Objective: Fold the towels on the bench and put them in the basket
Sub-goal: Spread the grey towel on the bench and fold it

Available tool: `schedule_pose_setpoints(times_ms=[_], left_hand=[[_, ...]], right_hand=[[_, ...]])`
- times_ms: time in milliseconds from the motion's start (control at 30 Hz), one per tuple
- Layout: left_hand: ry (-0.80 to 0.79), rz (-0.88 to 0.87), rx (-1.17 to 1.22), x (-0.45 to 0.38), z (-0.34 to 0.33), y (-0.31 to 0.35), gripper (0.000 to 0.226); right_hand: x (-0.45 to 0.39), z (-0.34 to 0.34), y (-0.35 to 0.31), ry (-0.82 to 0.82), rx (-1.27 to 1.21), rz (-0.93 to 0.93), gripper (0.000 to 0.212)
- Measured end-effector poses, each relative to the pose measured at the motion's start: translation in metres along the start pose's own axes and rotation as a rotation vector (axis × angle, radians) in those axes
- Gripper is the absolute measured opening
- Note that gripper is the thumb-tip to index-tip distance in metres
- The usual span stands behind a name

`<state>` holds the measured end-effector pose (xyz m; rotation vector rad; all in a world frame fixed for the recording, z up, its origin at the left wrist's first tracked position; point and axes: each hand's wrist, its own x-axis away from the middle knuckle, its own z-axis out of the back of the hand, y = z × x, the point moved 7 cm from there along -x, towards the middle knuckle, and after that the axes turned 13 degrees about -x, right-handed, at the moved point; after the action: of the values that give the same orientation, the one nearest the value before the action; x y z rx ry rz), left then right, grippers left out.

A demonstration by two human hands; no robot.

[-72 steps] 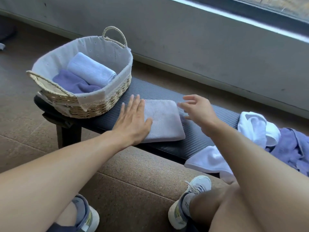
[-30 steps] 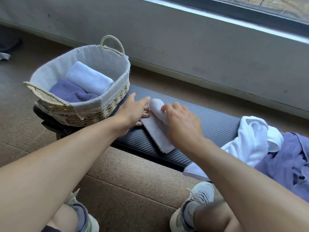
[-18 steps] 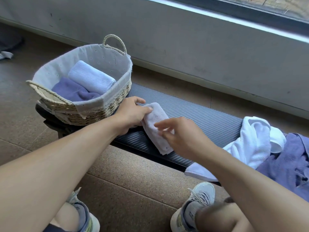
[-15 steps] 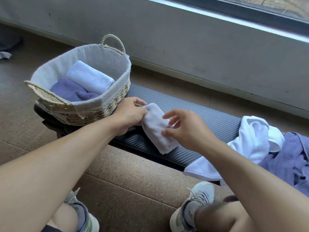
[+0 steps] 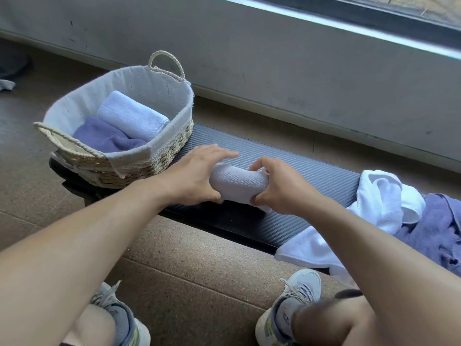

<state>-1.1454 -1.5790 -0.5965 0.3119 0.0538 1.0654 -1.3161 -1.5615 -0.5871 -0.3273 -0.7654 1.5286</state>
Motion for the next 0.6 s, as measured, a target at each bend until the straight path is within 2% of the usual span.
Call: schedule_pose_setpoints(times_ms=[233,467,600], left_hand=[[-0.025,0.023,-0.001,0.0,-0.008,0.002,0.08],[-0.046,0.141,0.005,-0.003,-0.005,0.001,0.055],[-0.099,0.167,0.041,-0.003,-0.008,-0.003,0.05]], right_hand=[[-0.001,-0.008,0.001,-0.095,0.062,0.095,0.074],[-0.008,-0.003,0.013,-0.119,0.031,0.032,0.053],[-0.015,-0.001,0.013,-0.168,0.019,0.064,0.038]])
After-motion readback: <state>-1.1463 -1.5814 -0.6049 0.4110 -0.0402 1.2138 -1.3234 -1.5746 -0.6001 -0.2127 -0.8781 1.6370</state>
